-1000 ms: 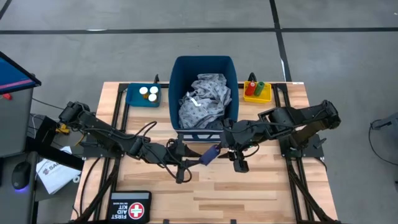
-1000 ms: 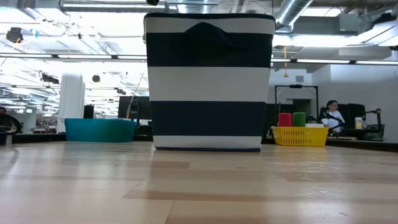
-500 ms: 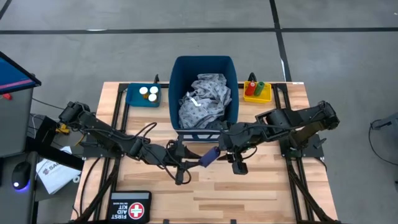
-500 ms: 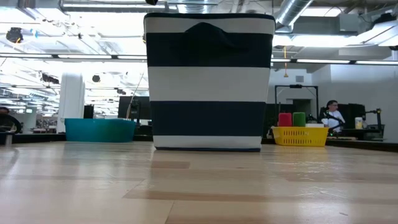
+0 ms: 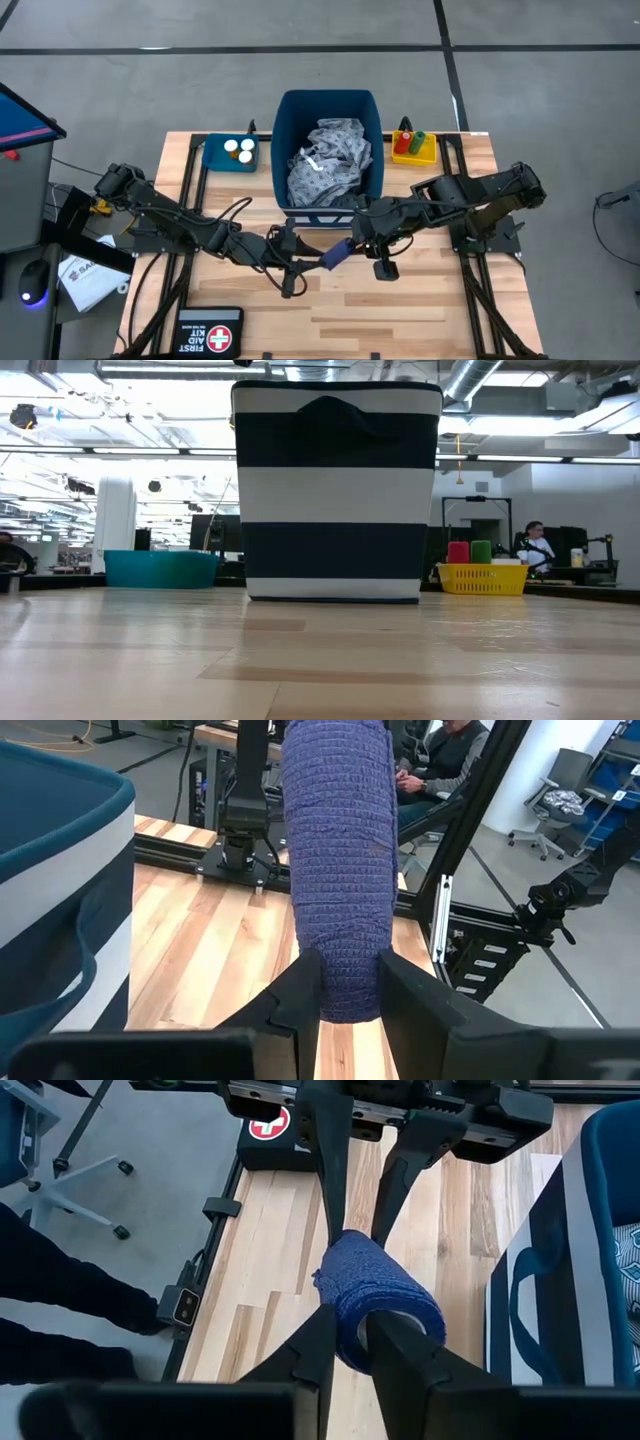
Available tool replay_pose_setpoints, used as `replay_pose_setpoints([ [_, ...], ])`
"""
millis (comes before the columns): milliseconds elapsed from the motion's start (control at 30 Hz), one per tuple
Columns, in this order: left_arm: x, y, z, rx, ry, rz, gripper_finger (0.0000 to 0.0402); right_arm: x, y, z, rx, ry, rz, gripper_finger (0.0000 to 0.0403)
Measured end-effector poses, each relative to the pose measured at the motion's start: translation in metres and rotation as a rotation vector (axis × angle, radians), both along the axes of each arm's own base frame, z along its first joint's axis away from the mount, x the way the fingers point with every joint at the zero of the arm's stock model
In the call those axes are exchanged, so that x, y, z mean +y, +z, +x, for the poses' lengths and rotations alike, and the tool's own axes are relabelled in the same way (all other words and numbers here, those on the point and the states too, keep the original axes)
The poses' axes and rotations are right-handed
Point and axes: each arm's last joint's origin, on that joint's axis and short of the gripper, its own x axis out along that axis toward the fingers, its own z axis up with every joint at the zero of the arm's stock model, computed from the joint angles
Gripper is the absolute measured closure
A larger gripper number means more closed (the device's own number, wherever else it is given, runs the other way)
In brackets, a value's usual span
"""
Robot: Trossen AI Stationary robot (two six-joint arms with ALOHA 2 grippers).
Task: Pick & place medical supplies in basket/bin
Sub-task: Put the purple bandage into the yellow bin
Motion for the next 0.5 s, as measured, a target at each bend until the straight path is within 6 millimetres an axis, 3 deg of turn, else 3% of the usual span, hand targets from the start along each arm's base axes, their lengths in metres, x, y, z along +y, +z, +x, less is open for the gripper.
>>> replay_pose_setpoints([
  [300,0.0001,0.0005,-0.0002,-0.003,0.002,-0.004,0.0313,0.0001,0.0001,-0.0002,0.001,0.002,0.002,0.0373],
  [500,-0.0003,0.0002,-0.002,0.016,0.01,-0.017,0.0274,0.0001,-0.0008,-0.0002,0.008,-0.004,0.004,0.0375],
])
